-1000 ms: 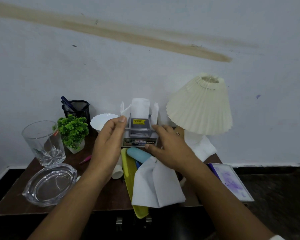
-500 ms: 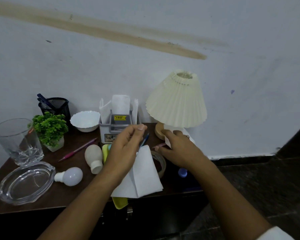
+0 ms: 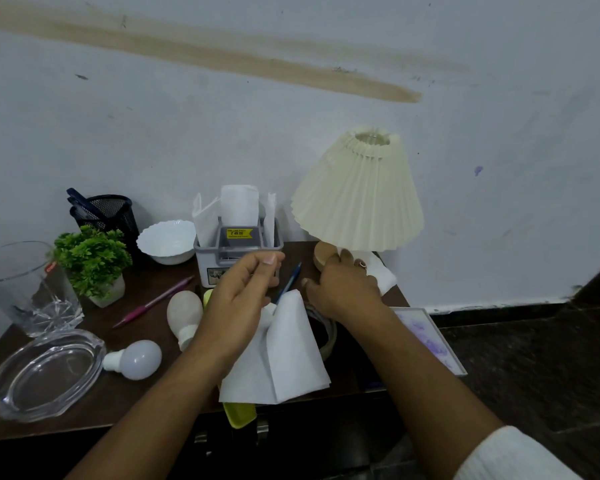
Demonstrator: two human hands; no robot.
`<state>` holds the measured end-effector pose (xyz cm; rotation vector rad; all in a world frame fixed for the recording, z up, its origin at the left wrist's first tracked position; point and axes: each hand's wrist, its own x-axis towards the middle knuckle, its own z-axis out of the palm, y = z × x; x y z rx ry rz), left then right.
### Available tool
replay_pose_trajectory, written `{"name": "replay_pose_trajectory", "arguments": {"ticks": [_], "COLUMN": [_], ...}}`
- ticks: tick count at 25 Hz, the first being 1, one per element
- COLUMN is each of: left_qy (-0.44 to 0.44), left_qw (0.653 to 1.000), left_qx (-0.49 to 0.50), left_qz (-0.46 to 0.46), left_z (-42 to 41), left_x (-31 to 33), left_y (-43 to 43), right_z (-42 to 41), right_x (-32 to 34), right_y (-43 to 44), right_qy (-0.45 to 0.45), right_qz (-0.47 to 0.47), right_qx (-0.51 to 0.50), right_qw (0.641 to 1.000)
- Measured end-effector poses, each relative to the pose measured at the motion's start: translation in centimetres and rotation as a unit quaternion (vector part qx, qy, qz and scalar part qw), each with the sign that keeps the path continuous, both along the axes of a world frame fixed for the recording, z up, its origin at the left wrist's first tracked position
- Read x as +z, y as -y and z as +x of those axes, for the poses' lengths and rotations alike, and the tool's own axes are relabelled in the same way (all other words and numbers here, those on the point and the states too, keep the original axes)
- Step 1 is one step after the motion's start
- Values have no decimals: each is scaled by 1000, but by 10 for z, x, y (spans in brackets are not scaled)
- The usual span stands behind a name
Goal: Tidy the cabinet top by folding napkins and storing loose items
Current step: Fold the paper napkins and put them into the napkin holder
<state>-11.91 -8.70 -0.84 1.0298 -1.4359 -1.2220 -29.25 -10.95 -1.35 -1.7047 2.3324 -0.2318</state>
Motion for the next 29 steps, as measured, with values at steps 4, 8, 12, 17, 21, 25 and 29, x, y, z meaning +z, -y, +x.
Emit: {"name": "replay_pose_trajectory", "arguments": {"ticks": [4, 8, 12, 17, 21, 25, 29], "left_qy": [-20, -84, -180, -254, -221, -145, -91], "left_qw": [999, 976, 948, 928, 957, 978, 981], "left_qx": [-3, -71, -70, 18, 21, -61, -118], "left_qz": [46, 186, 253, 273, 186, 136, 128], "left_z": [0, 1, 13, 43, 72, 86, 93], "left_x": [3, 13, 27, 25, 26, 33, 36], "left_y": [5, 2, -3, 6, 13, 7, 2], "right_z": [13, 39, 69, 77, 66, 57, 61], "right_x": [18, 26, 24, 35, 42, 44, 41], "right_y": [-19, -48, -62, -73, -67, -56, -51], "right_qy": [-4, -49, -85, 41, 212, 479, 610], "right_qz": [-89, -131, -180, -258, -369, -188, -42], "right_qx": [51, 169, 288, 357, 239, 135, 137], "right_qw": [995, 976, 937, 897, 873, 847, 780]}}
